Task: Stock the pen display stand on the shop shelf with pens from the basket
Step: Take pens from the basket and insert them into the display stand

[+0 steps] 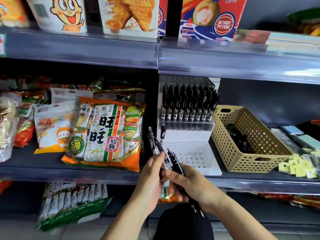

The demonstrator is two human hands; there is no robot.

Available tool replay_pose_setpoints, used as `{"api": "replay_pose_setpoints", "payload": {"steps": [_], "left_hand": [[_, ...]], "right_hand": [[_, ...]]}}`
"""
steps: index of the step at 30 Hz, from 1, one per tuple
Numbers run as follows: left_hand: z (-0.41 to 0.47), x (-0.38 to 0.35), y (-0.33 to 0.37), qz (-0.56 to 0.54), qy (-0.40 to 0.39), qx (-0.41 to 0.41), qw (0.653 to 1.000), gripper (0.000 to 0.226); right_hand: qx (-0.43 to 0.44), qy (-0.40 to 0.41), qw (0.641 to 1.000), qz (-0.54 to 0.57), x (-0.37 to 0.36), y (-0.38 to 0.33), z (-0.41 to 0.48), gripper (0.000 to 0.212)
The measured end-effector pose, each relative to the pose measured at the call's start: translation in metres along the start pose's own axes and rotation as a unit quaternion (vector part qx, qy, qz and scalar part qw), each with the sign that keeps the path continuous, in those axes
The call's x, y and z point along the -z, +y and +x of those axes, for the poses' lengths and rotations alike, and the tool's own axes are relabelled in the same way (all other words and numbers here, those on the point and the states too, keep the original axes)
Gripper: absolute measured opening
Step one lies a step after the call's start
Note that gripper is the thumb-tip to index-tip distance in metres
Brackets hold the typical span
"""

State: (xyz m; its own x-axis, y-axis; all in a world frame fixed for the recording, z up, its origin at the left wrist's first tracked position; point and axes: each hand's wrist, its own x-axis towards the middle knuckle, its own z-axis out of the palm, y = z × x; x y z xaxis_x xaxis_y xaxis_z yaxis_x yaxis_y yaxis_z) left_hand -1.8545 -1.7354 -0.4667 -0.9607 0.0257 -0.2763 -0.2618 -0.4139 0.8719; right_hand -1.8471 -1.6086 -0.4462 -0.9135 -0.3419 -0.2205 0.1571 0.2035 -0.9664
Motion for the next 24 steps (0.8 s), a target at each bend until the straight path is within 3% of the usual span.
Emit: {"api": "replay_pose_setpoints", "payload": {"steps": [3,9,14,16,19,22,24], "left_hand": [[-0.006,0.0,0.003,0.029,-0.016,-0.001,0.999,0.038],[0.001,0.0,0.006,-0.036,0.102,-0.005,0.994,0.016],[-0.008,0.002,-0.003,0.142,0.038,-0.016,0.989,0.012],[-0.013,-0.002,-0.006,0.192,0.007,-0.017,0.981,0.032],[-0.022,-0.008,-0.004,0.192,-0.045,-0.016,0.98,0.054],[-0.023,-0.01,-0.003,0.186,-0.066,-0.015,0.98,0.053],[-0.023,-0.01,0.0,0.193,-0.069,-0.016,0.979,0.046]], "right_hand": [[0.0,-0.029,1.0,-0.005,-0.002,0.001,-0.001,0.025],[-0.054,0.051,0.992,0.106,0.009,0.001,0.0,0.028],[-0.079,0.117,0.982,0.124,0.011,0.001,0.004,0.029],[-0.078,0.117,0.981,0.135,0.006,-0.001,0.005,0.039],[-0.075,0.108,0.976,0.173,0.003,0.001,0.01,0.071],[-0.077,0.094,0.973,0.194,0.001,-0.001,0.008,0.044],[-0.073,0.086,0.975,0.189,0.002,0.001,0.008,0.04]]}}
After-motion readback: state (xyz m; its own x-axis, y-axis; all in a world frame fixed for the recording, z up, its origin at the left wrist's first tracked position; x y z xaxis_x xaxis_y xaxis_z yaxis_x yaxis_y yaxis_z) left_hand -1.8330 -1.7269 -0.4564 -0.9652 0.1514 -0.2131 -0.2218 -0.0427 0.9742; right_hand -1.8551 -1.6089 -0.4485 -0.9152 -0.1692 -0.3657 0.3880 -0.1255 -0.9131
